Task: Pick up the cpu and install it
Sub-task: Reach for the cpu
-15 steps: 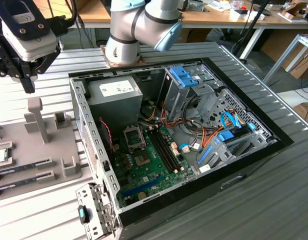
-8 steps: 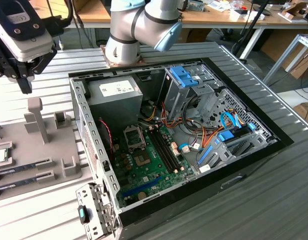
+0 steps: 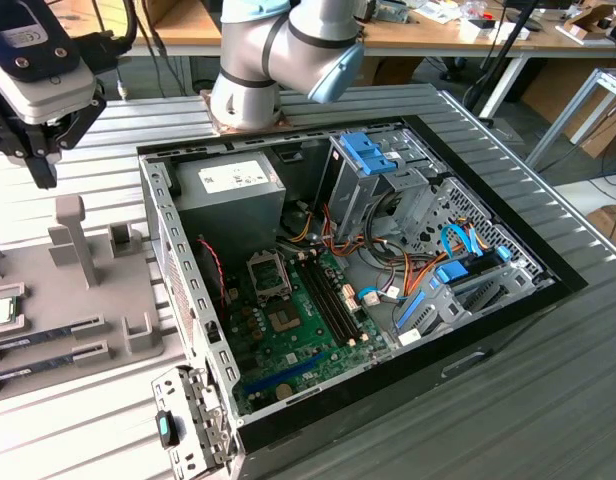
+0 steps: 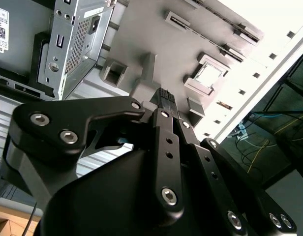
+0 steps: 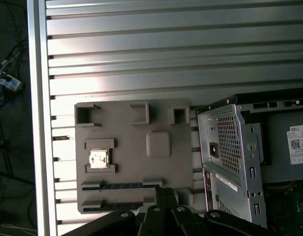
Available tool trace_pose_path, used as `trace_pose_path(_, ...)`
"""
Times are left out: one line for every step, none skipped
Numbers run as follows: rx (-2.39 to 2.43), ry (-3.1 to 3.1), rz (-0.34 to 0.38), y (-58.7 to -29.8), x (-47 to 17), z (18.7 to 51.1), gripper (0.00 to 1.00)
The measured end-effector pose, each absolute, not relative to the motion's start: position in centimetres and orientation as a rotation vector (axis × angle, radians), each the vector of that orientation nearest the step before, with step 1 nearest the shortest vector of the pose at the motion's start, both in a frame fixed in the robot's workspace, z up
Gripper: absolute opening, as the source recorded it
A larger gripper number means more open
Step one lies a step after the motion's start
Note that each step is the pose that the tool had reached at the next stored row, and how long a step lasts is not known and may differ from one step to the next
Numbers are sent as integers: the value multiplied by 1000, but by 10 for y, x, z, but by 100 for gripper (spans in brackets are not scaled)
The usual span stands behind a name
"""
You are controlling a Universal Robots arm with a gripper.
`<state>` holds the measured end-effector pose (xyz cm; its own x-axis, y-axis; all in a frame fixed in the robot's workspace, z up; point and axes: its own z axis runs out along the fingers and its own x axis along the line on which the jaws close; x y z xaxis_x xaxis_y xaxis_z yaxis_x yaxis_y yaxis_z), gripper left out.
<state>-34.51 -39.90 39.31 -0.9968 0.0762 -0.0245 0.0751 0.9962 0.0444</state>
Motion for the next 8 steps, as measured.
trace_pose_path(118, 3113, 68, -399, -346, 393, 11)
trace_pose_path(118, 3113, 68, -399, -347, 393, 11)
trace_pose_path(118, 3113, 68, -399, -348, 393, 11)
trace_pose_path(118, 3112, 68, -399, -350, 393, 11)
trace_pose_path(118, 3113, 68, -399, -351, 393, 11)
trace_pose_path(118, 3112, 68, -399, -352, 393, 11)
trace_pose_path(118, 3112, 68, -399, -353, 393, 11)
trace_pose_path(118, 3113, 68, -399, -354, 393, 11)
